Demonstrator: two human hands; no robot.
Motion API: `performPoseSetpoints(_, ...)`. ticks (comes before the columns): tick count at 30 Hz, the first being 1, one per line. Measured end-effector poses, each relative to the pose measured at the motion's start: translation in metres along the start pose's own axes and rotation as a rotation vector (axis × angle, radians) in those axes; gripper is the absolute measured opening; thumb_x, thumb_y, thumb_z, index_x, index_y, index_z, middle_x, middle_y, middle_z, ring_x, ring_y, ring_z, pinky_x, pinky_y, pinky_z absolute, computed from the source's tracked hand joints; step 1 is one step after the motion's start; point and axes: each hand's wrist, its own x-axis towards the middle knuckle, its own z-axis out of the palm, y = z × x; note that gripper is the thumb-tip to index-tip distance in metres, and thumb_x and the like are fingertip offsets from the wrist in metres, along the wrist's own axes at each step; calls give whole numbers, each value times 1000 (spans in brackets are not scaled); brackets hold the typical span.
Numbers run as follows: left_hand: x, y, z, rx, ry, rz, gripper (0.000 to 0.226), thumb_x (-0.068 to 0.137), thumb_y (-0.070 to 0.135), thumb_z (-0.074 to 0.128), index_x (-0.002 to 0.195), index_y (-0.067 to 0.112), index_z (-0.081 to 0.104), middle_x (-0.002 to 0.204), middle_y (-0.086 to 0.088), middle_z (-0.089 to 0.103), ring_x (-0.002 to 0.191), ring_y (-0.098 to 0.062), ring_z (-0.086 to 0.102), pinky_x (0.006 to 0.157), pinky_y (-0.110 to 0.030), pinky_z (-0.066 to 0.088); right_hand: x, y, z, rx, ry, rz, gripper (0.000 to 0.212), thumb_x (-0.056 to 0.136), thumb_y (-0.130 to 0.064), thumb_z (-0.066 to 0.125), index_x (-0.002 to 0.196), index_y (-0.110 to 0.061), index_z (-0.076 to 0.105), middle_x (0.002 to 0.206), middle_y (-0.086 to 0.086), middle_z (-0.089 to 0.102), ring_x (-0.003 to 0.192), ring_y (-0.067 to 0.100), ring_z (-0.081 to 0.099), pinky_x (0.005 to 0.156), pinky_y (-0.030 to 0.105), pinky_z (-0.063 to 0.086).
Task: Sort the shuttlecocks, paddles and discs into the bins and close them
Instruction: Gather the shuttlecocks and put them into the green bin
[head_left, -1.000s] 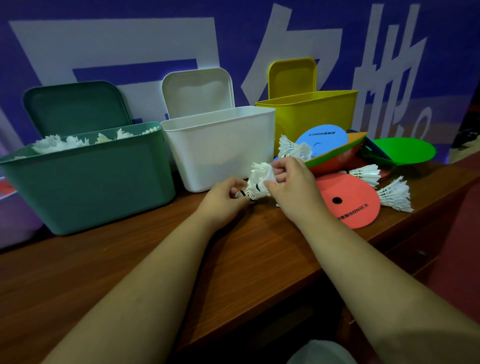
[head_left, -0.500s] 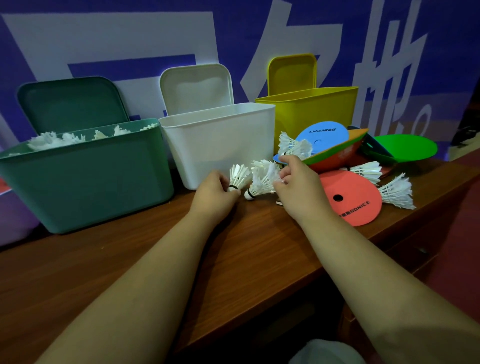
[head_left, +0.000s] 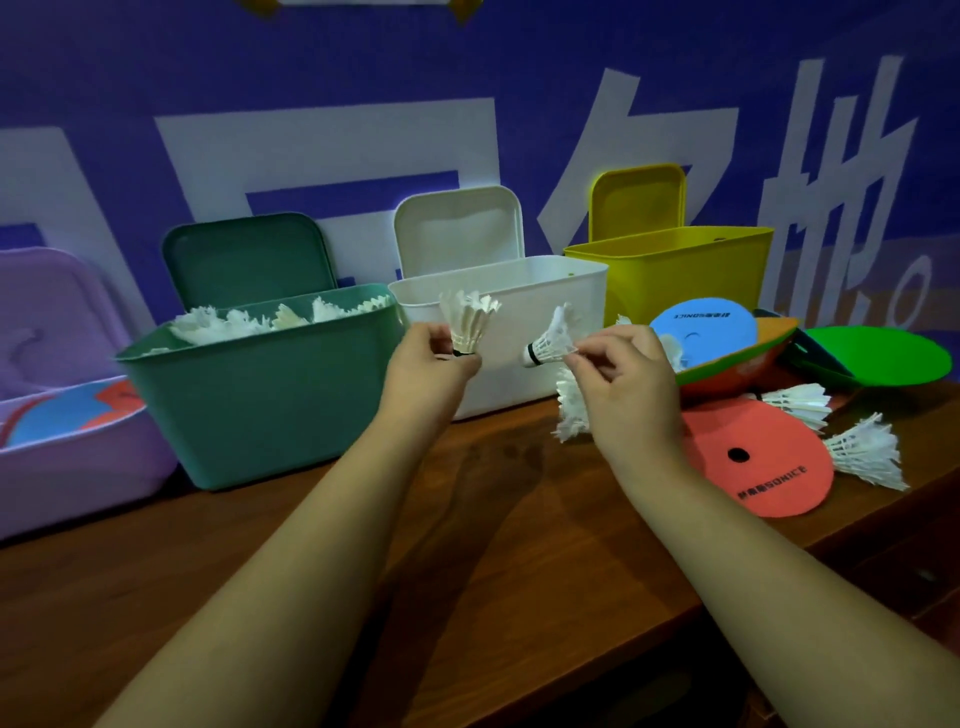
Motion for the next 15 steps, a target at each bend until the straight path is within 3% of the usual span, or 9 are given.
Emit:
performPoseSetpoints(5,15,16,-71,172,142,80,21,84,20,74,98,21,58,89,9,64,77,-5,59,62,-26,41,14,-41,46,37,-17,-4,7,92,-25,80,99,-22,79,104,-6,59,93,12,62,87,22,51)
performPoseSetpoints(8,31,22,-119,231,243,117,27,85,22,75,106,23,59,95,13,65,83,-3,62,65,-26,45,17,-68,76,37,-55,-64,7,94,-29,77,101,-27,77,102,-11,60,96,14,58,86,22,46)
performPoseSetpoints(11,56,21,-162,169,337,90,40,81,22,80,117,22,63,101,10,71,90,-7,68,67,-23,48,23,-91,102,118,-117,-81,6,96,-24,76,101,-22,76,102,-7,60,85,4,59,76,4,41)
performPoseSetpoints(15,90,10,-197,267,259,7,45,78,28,86,117,20,65,99,3,75,81,-13,69,62,-27,48,35,-111,138,211,-157,-97,2,97,-18,74,98,-20,73,105,-5,59,88,2,65,78,3,45)
